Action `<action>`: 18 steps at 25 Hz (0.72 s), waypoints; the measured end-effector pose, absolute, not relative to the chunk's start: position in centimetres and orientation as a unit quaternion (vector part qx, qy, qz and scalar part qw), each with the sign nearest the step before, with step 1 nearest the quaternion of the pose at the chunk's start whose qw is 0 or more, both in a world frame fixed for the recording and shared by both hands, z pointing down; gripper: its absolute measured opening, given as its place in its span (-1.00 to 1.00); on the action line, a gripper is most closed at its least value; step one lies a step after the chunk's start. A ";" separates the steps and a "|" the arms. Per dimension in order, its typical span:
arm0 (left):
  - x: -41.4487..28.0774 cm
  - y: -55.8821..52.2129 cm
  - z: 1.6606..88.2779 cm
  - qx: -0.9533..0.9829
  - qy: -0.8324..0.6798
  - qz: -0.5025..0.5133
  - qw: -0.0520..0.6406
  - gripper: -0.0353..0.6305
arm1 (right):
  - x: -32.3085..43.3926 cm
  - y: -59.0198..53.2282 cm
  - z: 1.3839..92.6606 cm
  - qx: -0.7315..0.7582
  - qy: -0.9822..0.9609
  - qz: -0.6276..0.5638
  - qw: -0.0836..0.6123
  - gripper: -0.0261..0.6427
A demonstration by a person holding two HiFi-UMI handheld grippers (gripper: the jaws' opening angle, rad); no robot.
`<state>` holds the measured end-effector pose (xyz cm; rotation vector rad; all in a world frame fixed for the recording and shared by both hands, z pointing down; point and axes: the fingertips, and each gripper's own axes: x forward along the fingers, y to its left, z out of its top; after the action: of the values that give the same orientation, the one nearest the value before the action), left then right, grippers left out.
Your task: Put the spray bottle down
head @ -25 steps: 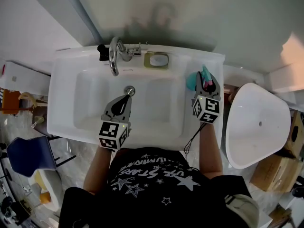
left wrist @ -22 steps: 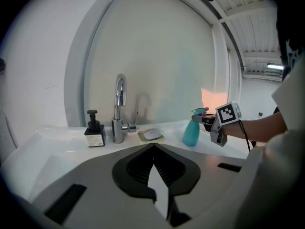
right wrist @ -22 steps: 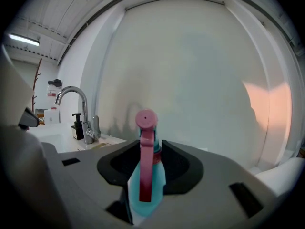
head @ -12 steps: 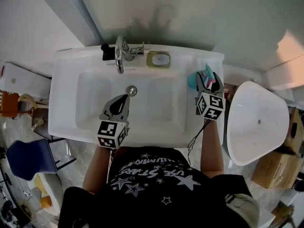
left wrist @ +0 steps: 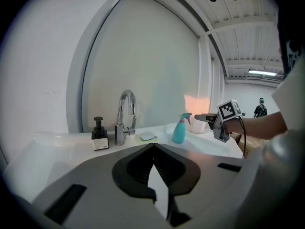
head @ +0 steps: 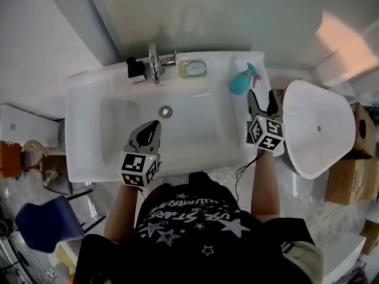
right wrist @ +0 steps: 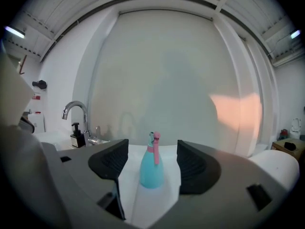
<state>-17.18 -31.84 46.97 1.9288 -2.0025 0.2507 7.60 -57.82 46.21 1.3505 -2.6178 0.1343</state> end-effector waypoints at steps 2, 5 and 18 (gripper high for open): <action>-17.4 -30.2 46.7 0.691 -0.697 0.089 0.170 -0.85 | 8.5 -55.3 45.0 0.472 -0.877 0.042 0.084 0.00; -17.5 -27.5 46.1 0.706 -0.684 0.086 0.163 -0.85 | 9.8 -51.2 43.6 0.495 -0.865 0.044 0.066 0.00; -14.5 -17.2 46.5 0.793 -0.582 0.094 0.156 -0.85 | 14.6 -31.2 42.4 0.580 -0.809 0.096 0.002 -0.34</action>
<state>-14.51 -17.22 46.54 2.2698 -1.6648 0.2681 14.58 -31.19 42.35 1.8209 -2.5382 0.3022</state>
